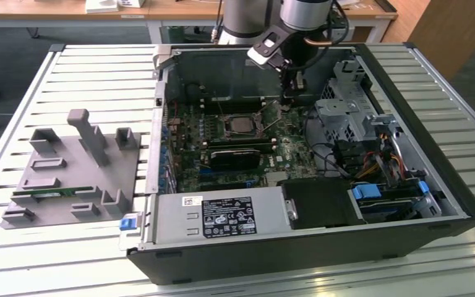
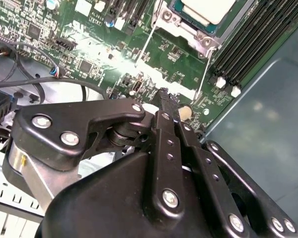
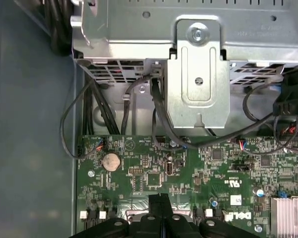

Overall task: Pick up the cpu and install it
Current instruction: 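Close the cpu cover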

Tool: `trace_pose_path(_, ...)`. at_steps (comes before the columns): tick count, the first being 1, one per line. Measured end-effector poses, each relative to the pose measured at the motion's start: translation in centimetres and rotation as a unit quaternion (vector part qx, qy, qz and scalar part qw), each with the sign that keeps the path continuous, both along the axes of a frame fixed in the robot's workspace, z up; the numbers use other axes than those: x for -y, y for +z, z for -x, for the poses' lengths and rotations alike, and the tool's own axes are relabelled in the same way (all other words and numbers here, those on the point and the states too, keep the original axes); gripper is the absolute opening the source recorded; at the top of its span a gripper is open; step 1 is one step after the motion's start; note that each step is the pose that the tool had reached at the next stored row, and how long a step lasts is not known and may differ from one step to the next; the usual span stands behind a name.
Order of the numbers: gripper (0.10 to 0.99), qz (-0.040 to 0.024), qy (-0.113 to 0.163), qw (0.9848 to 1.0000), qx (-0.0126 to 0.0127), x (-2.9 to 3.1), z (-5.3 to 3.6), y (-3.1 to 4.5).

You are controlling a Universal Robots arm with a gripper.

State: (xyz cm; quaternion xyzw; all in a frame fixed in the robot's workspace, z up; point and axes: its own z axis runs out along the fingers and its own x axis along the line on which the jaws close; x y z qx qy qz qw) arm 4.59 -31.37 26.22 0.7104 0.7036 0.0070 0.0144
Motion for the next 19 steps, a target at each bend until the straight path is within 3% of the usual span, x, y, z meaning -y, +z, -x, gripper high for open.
trace_pose_path(7,0.106,0.0,0.0,1.0,-0.0016,-0.01,-0.93,-0.11)
trace_pose_path(19,0.106,0.0,0.0,1.0,-0.0022,-0.01,-0.98,-1.79)
